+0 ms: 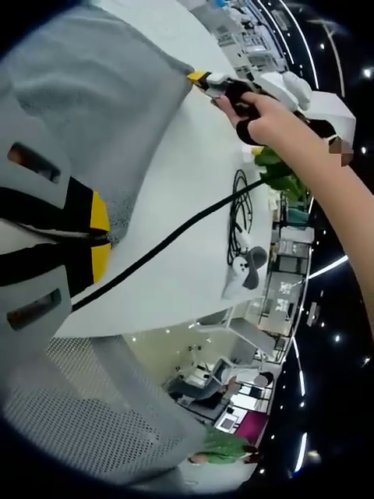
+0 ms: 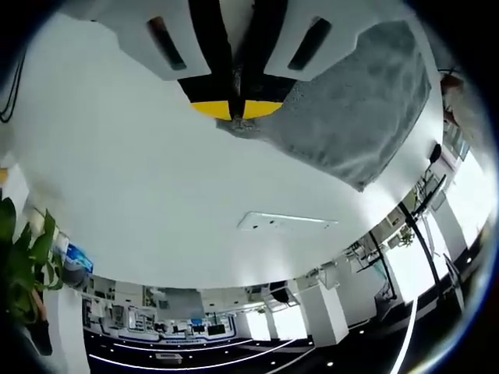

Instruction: Fold the towel on the table until its edges align and the towel forms a compact rectangular stack.

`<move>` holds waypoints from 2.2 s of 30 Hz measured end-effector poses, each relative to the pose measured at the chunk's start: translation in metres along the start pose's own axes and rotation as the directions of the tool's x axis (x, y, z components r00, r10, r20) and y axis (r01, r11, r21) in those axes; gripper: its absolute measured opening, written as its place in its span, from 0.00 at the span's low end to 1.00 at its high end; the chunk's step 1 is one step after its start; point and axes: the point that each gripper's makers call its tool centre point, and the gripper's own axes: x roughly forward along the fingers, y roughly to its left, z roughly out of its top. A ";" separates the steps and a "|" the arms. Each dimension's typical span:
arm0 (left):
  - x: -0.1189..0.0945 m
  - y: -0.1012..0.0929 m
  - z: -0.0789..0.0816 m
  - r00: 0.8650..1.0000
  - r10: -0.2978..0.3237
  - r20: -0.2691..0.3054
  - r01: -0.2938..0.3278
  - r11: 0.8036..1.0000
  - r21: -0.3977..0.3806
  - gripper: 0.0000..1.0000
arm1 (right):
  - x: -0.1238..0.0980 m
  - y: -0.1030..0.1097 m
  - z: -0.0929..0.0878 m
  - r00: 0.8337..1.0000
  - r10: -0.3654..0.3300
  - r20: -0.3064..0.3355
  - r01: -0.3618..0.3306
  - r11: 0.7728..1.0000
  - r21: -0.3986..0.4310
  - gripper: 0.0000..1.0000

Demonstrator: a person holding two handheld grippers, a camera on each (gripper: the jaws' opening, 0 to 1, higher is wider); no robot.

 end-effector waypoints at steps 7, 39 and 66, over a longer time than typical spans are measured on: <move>-0.015 0.002 0.007 0.999 0.033 0.029 -0.033 0.999 -0.006 0.04 | -0.006 0.009 0.014 1.000 0.014 0.015 -0.013 1.000 -0.017 0.00; -0.082 0.009 0.023 0.977 0.158 0.141 -0.144 0.984 -0.106 0.04 | -0.028 0.061 0.065 0.995 0.075 0.068 -0.070 0.995 -0.074 0.00; -0.132 0.018 0.027 0.939 0.277 0.202 -0.236 0.949 -0.208 0.04 | -0.029 0.104 0.097 0.990 0.116 0.083 -0.107 0.989 -0.102 0.00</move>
